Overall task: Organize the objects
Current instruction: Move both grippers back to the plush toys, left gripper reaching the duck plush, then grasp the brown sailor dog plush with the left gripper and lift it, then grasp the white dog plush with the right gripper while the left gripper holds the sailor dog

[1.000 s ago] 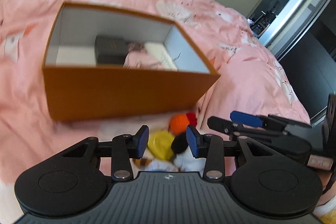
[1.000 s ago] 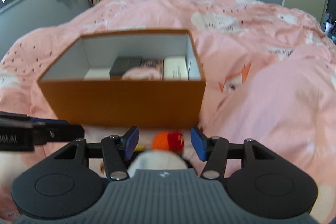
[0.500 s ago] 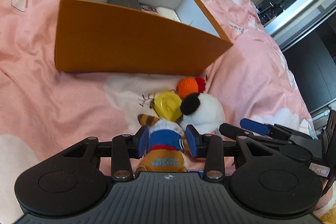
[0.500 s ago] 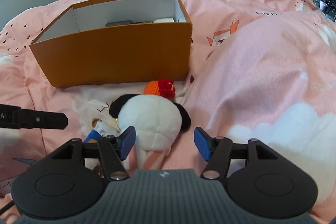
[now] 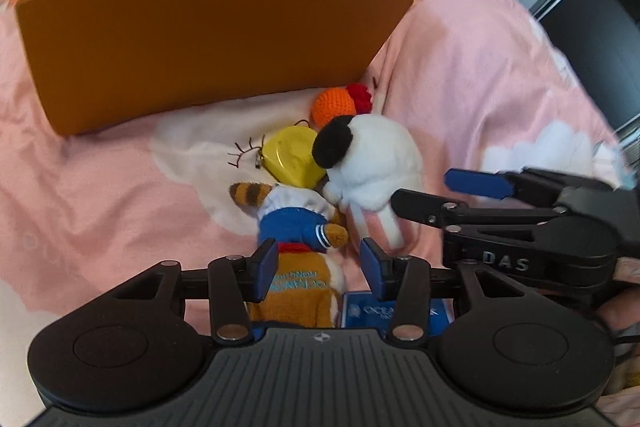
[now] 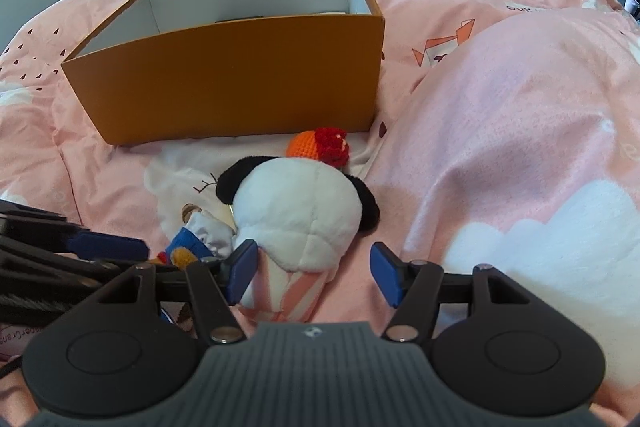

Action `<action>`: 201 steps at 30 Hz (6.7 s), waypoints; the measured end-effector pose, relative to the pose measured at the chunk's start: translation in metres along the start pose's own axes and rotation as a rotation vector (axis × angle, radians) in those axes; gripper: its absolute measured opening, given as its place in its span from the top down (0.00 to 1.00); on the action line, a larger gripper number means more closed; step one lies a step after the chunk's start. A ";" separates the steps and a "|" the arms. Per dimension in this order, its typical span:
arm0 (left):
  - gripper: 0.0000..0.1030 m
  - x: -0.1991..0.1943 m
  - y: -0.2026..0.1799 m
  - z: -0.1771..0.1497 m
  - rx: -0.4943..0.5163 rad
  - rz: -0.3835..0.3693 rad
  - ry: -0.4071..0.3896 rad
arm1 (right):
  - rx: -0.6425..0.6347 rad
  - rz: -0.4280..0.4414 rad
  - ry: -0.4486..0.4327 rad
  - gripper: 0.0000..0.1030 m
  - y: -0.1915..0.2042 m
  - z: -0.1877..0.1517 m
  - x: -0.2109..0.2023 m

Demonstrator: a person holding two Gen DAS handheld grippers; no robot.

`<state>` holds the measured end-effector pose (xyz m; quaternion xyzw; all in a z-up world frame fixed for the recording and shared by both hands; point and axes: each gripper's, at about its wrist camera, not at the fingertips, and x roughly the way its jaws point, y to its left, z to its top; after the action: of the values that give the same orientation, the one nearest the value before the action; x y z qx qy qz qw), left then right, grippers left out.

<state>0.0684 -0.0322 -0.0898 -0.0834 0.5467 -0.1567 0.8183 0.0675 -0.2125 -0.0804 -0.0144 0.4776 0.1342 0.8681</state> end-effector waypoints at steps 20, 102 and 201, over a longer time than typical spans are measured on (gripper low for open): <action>1.00 -0.047 0.013 0.008 -0.035 0.050 -0.267 | -0.061 -0.016 -0.041 0.35 0.008 0.002 -0.005; 0.65 -0.018 0.085 0.001 -0.350 0.062 -0.172 | -0.249 0.190 -0.073 0.82 0.056 0.041 0.046; 0.40 -0.017 0.079 -0.002 -0.349 0.107 -0.165 | -0.226 0.022 -0.015 0.36 0.051 0.011 0.024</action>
<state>0.0738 0.0484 -0.0998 -0.2072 0.5005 -0.0085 0.8406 0.0760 -0.1567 -0.0890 -0.1063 0.4531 0.1967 0.8630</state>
